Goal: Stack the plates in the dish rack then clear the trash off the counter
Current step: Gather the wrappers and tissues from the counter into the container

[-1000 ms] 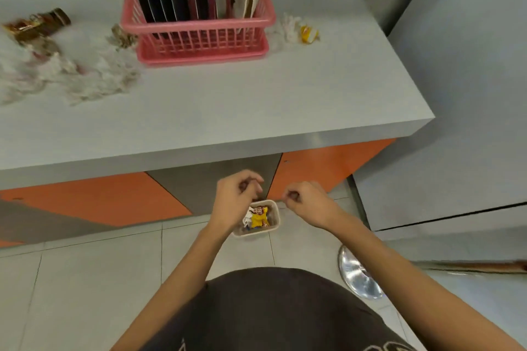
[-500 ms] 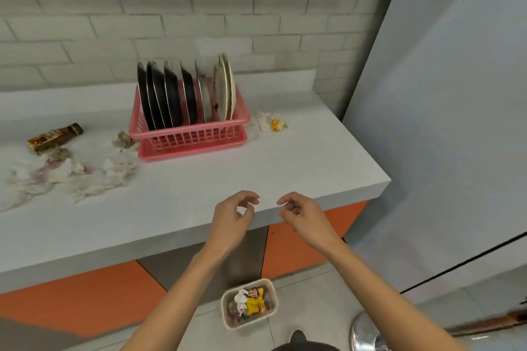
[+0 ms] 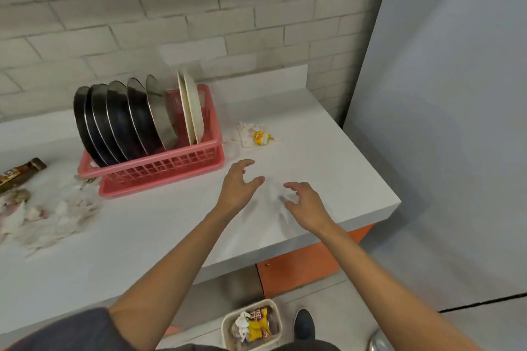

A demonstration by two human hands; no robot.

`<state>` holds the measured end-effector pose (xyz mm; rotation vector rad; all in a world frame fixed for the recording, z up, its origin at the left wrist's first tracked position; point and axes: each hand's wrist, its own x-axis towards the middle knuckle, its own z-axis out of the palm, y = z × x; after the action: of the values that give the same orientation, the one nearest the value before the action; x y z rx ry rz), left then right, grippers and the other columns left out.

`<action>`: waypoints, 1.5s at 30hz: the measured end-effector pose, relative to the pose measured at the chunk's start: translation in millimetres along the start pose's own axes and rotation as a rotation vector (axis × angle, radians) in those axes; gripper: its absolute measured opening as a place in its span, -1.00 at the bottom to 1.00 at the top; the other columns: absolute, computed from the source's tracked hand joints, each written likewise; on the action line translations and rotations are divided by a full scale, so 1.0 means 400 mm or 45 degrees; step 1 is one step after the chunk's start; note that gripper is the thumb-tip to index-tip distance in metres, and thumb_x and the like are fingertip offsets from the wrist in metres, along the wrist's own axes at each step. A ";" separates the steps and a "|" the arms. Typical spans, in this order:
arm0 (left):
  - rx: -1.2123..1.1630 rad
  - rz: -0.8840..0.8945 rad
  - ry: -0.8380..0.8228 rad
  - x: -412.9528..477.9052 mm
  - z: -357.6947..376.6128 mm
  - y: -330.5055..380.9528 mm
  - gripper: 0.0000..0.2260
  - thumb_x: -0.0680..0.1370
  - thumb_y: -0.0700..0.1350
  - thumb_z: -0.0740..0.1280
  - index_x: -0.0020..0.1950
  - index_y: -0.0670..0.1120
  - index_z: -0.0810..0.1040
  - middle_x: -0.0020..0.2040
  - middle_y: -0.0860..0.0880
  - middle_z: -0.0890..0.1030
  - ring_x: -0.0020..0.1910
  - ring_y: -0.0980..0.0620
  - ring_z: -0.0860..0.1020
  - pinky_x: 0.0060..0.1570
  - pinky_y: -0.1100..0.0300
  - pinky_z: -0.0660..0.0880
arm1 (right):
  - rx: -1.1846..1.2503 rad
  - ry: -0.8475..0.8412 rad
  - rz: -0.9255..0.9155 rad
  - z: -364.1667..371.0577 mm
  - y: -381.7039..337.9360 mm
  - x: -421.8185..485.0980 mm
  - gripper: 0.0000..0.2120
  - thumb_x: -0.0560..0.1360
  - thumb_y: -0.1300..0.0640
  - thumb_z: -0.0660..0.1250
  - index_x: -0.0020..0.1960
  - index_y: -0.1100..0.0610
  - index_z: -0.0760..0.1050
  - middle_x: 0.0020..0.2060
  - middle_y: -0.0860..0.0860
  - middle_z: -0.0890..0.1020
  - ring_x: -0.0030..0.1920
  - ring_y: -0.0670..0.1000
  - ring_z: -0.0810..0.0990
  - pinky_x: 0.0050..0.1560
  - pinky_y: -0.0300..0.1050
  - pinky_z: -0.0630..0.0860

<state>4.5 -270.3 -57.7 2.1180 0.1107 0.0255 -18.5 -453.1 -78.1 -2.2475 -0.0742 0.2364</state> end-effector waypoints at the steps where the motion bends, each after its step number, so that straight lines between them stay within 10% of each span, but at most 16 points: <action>1: 0.041 -0.007 0.013 0.053 0.015 0.003 -0.54 0.51 -0.03 0.43 0.37 -0.03 0.43 0.39 -0.03 0.41 0.33 -0.01 0.41 0.30 0.12 0.36 | -0.035 -0.028 0.008 -0.012 0.021 0.037 -0.55 0.53 0.18 0.30 0.41 0.07 0.38 0.34 0.11 0.40 0.34 0.12 0.42 0.33 -0.08 0.36; 9: 0.262 -0.053 0.082 0.412 0.102 0.010 -0.59 0.40 0.03 0.47 0.19 -0.10 0.57 0.22 -0.11 0.56 0.22 -0.13 0.52 0.16 0.06 0.45 | -0.281 -0.172 -0.027 -0.101 0.142 0.259 -0.51 0.55 0.17 0.23 0.47 0.12 0.29 0.34 0.11 0.35 0.35 0.13 0.28 0.31 -0.06 0.32; 15: 0.626 -0.347 0.074 0.598 0.131 -0.046 -0.13 0.29 0.42 0.39 0.51 0.21 0.17 0.59 0.03 -0.01 0.57 -0.11 -0.07 0.39 -0.37 -0.03 | -0.105 -0.149 0.016 -0.093 0.159 0.353 -0.66 0.53 0.16 0.27 0.30 0.11 0.45 0.03 -0.01 0.45 0.14 0.05 0.44 0.12 -0.14 0.41; 20: 0.723 -0.332 -0.059 0.634 0.223 -0.089 -0.26 0.36 0.37 0.35 0.48 0.18 0.26 0.58 0.03 0.05 0.56 -0.23 -0.12 0.36 -0.43 -0.20 | -0.009 -0.131 0.061 -0.108 0.182 0.403 -0.77 0.55 0.09 0.28 0.20 0.04 0.48 -0.20 -0.07 0.50 -0.18 -0.09 0.49 -0.07 -0.18 0.45; 25: 0.522 0.076 0.224 0.508 0.221 -0.143 -0.71 0.42 0.00 0.41 0.09 -0.09 0.57 0.13 -0.04 0.56 0.17 -0.15 0.49 0.12 0.05 0.34 | 0.255 -0.224 0.179 -0.153 0.191 0.458 -0.86 0.56 0.14 0.27 0.11 0.06 0.51 -0.23 0.09 0.60 -0.31 0.03 0.55 -0.37 -0.10 0.51; 30: 0.382 0.081 0.238 0.310 0.221 -0.113 -0.87 0.41 -0.02 0.36 -0.11 -0.04 0.56 -0.18 0.02 0.61 -0.17 0.00 0.50 -0.18 0.23 0.31 | 0.203 -0.307 0.096 -0.136 0.144 0.544 -0.85 0.55 0.22 0.27 0.10 0.10 0.52 -0.19 0.20 0.62 -0.37 0.02 0.54 -0.39 -0.18 0.47; 36: -0.099 -0.287 0.452 0.256 0.165 -0.073 -0.89 0.37 -0.13 0.43 -0.22 0.09 0.59 -0.23 0.14 0.64 -0.25 0.17 0.60 -0.27 0.17 0.56 | -0.184 -0.426 -0.396 0.030 -0.034 0.662 -0.62 0.52 0.18 0.34 0.33 0.11 0.44 0.17 0.11 0.50 0.10 0.08 0.57 0.16 -0.07 0.50; 45: 0.260 -0.262 0.446 0.079 0.098 -0.150 -0.85 0.33 -0.14 0.44 -0.14 0.04 0.59 -0.18 0.16 0.60 -0.18 0.16 0.54 -0.20 0.34 0.40 | -0.513 -0.238 -0.575 0.254 -0.174 0.755 -0.77 0.51 0.16 0.32 0.15 0.19 0.54 0.05 0.16 0.59 0.02 0.21 0.59 0.00 0.01 0.51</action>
<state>34.2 -269.6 -130.2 2.2770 0.5595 0.2727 259.7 -291.1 -131.2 -2.5215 -0.7800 0.1962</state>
